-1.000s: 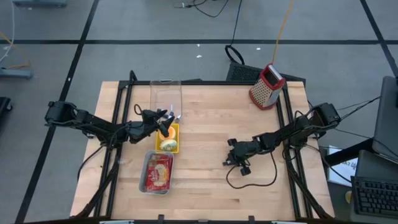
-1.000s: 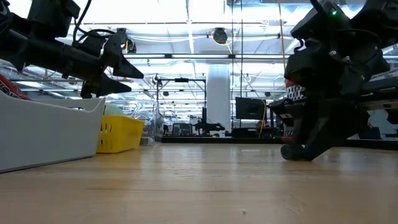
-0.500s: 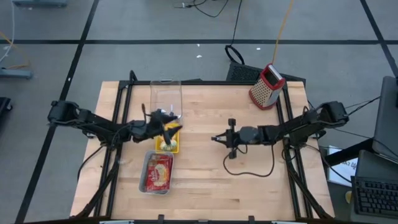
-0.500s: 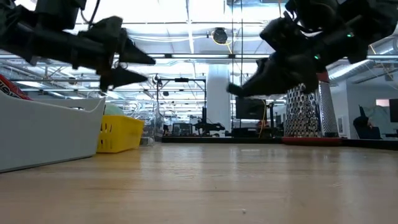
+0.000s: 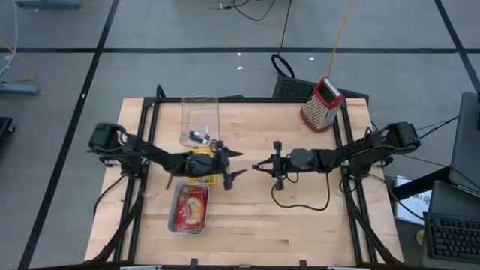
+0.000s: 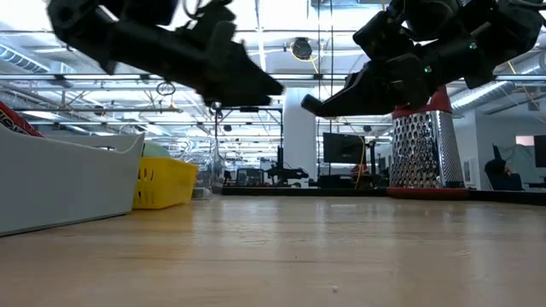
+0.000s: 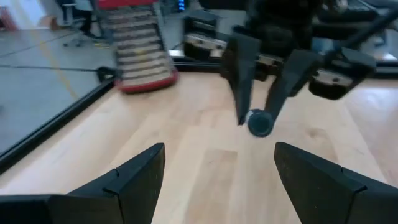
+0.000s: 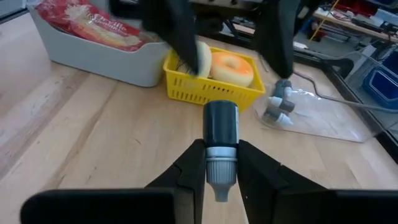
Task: Pick & Place Food Item
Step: Put the green food coloring bottle into the transparent bin
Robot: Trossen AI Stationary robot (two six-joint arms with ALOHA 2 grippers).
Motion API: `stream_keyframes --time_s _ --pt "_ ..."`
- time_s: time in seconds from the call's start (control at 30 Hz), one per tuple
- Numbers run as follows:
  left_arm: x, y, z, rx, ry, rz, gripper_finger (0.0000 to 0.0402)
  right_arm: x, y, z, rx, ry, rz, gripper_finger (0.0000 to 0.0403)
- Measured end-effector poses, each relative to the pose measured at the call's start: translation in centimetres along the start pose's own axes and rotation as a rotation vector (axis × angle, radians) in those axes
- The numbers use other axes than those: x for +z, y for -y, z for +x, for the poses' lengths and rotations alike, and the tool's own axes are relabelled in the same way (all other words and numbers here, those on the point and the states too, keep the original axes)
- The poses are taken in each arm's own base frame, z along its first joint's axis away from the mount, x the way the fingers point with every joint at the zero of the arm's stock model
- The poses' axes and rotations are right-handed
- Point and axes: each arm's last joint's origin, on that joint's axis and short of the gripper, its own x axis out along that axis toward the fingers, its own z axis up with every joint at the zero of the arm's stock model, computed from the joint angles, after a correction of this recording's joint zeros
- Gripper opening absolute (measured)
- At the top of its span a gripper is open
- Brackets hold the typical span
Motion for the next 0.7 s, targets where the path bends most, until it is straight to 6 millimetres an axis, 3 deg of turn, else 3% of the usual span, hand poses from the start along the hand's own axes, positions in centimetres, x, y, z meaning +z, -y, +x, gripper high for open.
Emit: stream_keyframes --time_s 0.3,0.53,0.7 --pt "0.5 2.2 4.4 -0.121 -0.002 0.046 0.0305 0.0 0.0 0.0 0.007 0.002 0.003 0.0061" --pt "0.5 2.4 5.3 -0.117 -0.034 0.078 0.0303 0.0 0.0 0.0 0.009 0.001 0.003 0.0060" --pt "0.4 2.3 5.3 -0.115 -0.044 0.089 0.0268 0.0 0.0 0.0 0.010 0.000 0.003 0.0061"
